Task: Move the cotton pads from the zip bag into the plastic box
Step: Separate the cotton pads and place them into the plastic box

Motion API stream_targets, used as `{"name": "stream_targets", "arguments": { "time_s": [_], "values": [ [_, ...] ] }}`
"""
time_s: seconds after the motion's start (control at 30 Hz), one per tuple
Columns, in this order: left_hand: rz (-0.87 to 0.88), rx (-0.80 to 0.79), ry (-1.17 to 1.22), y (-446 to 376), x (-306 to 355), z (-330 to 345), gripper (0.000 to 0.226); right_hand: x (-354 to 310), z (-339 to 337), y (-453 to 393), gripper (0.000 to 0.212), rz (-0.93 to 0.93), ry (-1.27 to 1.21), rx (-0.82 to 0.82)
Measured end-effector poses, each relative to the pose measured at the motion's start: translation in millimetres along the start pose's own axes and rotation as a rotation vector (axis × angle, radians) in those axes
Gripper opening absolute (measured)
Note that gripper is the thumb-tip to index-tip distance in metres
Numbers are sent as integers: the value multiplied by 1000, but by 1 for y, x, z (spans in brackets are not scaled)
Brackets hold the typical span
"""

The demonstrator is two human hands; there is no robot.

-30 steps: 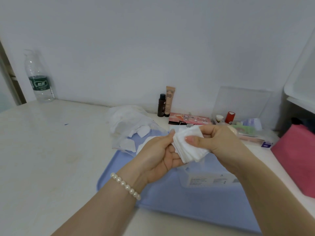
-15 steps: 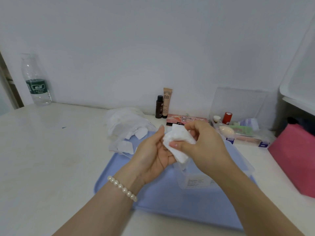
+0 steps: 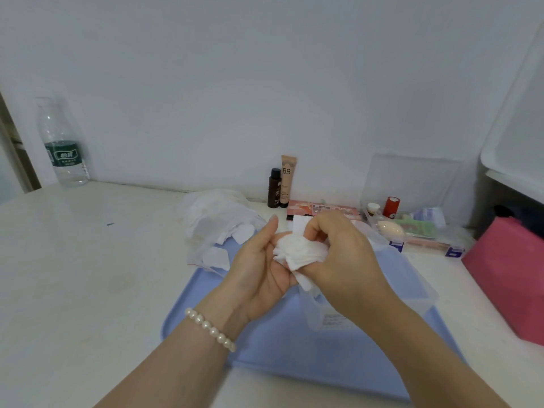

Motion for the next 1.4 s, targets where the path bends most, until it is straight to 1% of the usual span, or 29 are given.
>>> {"name": "stream_targets", "arguments": {
  "time_s": [0.1, 0.17, 0.23, 0.3, 0.37, 0.4, 0.43, 0.47, 0.5, 0.53, 0.57, 0.63, 0.7, 0.77, 0.83, 0.87, 0.93, 1.0, 1.07, 1.1, 1.17, 1.23, 1.33, 1.4],
  "values": [
    [-44, 2, 100, 0, 0, -2, 44, -6, 4, 1, 27, -102, 4, -8],
    [-70, 11, 106, 1, 0, -4, 40, -9, 6, 2, 26, -156, 20, -27],
    [-92, 50, 89, 1, -2, -8, 38, -12, 8, 4, 32, -197, 62, -48],
    [-149, 94, 81, 1, -5, -16, 33, -15, 12, 6, 40, -247, 108, -87],
    [-185, 103, 88, 5, -5, -15, 32, -18, 15, 8, 42, -255, 84, -148],
    [-223, 89, 92, 7, -6, -11, 30, -18, 16, 9, 41, -219, 37, -186],
    [-256, 88, 39, 8, -9, -4, 26, -17, 16, 9, 40, -158, -38, -224],
    [-257, 124, -35, 7, -12, -4, 20, -16, 16, 8, 39, -86, -140, -258],
    [-198, 128, -106, 7, -13, -10, 19, -18, 14, 7, 39, -24, -252, -277],
    [-166, 186, -132, 11, -11, -14, 23, -19, 10, 5, 41, 24, -352, -271],
    [-159, 233, -159, 8, -11, -18, 27, -18, 5, 2, 44, 71, -434, -241],
    [-162, 176, -29, -4, -13, -9, 27, -9, -7, -4, 44, 199, -609, -143],
    [-120, 67, 35, -1, -9, -11, 24, 8, -18, -9, 40, 342, -868, -32],
    [-79, 131, -40, -3, -8, -16, 21, 31, -27, -13, 47, 485, -1095, 75],
    [-20, 182, -141, -4, -4, -19, 16, 50, -36, -14, 46, 619, -1195, 169],
    [-5, 194, -182, -4, -3, -19, 14, 58, -40, -13, 43, 662, -1211, 186],
    [17, 209, -215, -3, 1, -20, 12, 65, -42, -13, 36, 700, -1215, 150],
    [50, 210, -237, -2, 6, -19, 12, 64, -38, -13, 38, 695, -1176, 21],
    [62, 209, -259, -2, 8, -20, 13, 54, -28, -11, 47, 655, -1125, -172],
    [58, 205, -267, -2, 9, -21, 14, 48, -23, -9, 49, 629, -1099, -255],
    [34, 195, -291, -1, 9, -20, 15, 40, -16, -6, 39, 588, -1035, -345],
    [7, 169, -308, 0, 7, -19, 15, 39, -14, -6, 35, 565, -970, -351],
    [-19, 132, -298, 0, 4, -17, 15, 42, -14, -7, 41, 548, -918, -330],
    [-30, 119, -278, 0, 4, -17, 15, 43, -13, -6, 40, 545, -892, -324]
  ]
}}
Point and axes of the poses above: each hand's wrist, its own y-axis away from the middle knuckle, its own z-axis out of the palm, x = y × z, the point moved 7 cm from there along -y, towards the middle knuckle, and after that the axes turned 2 degrees about x, right-handed, at the moved point
